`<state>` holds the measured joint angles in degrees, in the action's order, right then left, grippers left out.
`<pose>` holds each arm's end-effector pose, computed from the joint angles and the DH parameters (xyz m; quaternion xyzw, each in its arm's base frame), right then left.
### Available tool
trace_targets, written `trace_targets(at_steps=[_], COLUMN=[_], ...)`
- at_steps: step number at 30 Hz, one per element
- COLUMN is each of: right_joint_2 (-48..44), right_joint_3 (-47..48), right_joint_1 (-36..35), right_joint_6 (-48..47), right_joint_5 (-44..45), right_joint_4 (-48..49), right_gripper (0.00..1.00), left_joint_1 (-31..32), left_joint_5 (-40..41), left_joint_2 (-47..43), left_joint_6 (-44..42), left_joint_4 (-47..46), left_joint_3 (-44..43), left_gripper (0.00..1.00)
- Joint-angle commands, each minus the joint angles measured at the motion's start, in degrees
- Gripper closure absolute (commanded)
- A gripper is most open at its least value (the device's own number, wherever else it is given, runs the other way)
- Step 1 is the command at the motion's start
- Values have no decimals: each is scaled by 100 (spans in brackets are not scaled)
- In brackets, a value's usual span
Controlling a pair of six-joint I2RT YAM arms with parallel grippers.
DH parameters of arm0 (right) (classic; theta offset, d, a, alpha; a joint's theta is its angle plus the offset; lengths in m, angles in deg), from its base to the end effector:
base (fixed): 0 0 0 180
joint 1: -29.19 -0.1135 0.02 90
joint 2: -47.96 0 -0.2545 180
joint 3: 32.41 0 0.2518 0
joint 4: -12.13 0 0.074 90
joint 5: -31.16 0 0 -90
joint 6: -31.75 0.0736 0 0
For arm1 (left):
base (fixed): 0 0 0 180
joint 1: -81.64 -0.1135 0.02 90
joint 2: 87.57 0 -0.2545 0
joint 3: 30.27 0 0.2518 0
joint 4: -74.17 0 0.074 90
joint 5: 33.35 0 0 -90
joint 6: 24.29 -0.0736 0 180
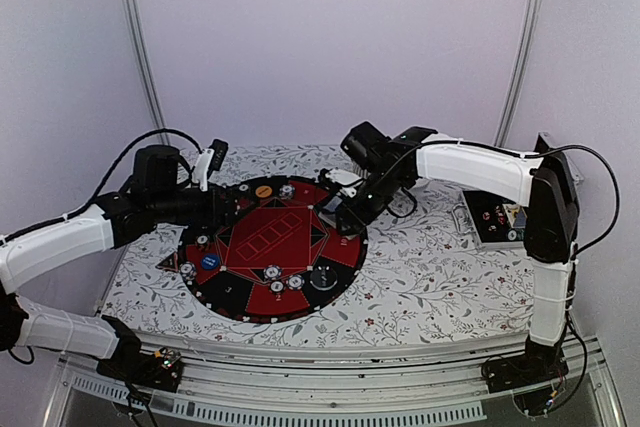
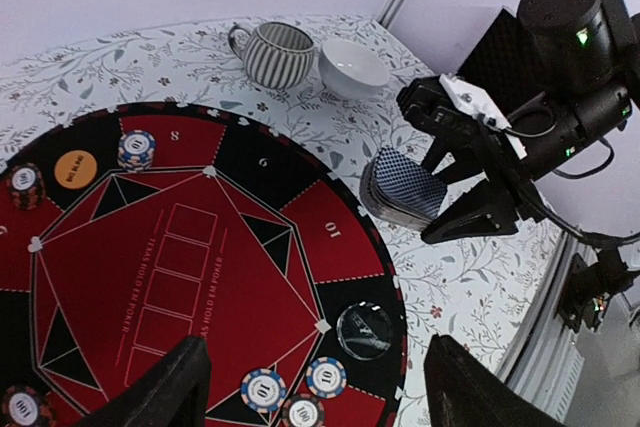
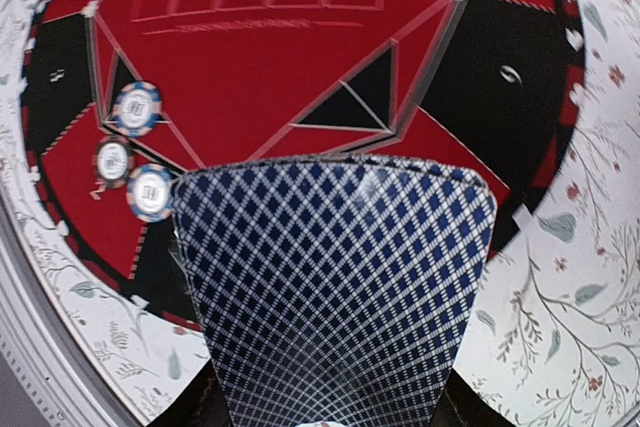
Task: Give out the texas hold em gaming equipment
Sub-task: Pass from the right arm to the left
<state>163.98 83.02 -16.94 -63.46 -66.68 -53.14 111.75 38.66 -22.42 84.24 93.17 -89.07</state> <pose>0.3001 0.3267 0.2055 -0.4355 0.8731 0.1356 0.1721 0.2424 -0.1669 0.2549 0.1674 0.8219 -0.3379 0.4269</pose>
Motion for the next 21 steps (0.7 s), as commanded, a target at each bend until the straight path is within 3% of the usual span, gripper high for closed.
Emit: trace_targets(at_steps=[1, 4, 7, 16, 21], right_joint_2=[4, 66, 53, 56, -2], right_joint_3=[494, 711, 725, 1124, 1203], right_joint_1=[-279, -424, -590, -1027, -1289], right_joint_6=[-507, -667, -858, -1273, -1414], right_joint_5=[-695, -734, -900, -1320, -1409], right_joint_4=[-184, -359, -392, -658, -696], right_gripper=[67, 67, 68, 68, 68], left_joint_1=[434, 761, 798, 821, 817], left_joint_5=[-398, -495, -1409, -1618, -1738], left_joint_2=[-348, -904, -1396, -1298, -663], left_joint_6=[-660, -1882, -2838, -4288, -4156], left_joint_4=[-765, -794, -707, -140, -674], left_joint_3=[375, 671, 1027, 1015, 932], left_gripper=[25, 18, 3, 2, 2])
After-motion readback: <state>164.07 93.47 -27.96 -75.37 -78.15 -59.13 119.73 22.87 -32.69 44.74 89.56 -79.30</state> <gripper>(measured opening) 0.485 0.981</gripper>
